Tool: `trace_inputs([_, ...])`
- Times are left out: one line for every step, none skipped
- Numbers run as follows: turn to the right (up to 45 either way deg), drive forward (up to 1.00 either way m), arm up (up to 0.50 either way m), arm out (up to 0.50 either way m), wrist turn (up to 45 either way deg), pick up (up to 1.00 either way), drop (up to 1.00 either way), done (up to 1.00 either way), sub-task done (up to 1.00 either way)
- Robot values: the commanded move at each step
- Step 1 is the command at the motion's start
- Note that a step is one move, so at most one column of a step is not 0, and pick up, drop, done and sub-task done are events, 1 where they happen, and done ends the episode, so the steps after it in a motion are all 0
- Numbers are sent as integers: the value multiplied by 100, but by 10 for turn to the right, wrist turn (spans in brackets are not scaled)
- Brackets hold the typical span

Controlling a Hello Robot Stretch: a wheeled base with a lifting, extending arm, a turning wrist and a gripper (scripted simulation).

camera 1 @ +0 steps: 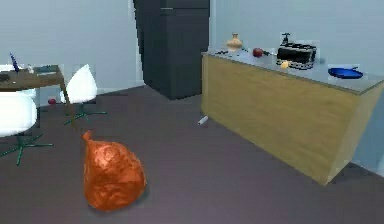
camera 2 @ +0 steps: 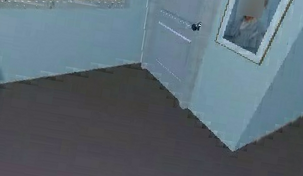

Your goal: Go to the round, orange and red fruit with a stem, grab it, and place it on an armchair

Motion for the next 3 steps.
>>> trace_inputs([-300,0,0,0,0,0,0,0,0])
trace_inputs([0,30,0,0,0,0,0,0,0])
trace_inputs([-300,0,0,0,0,0,0,0,0])
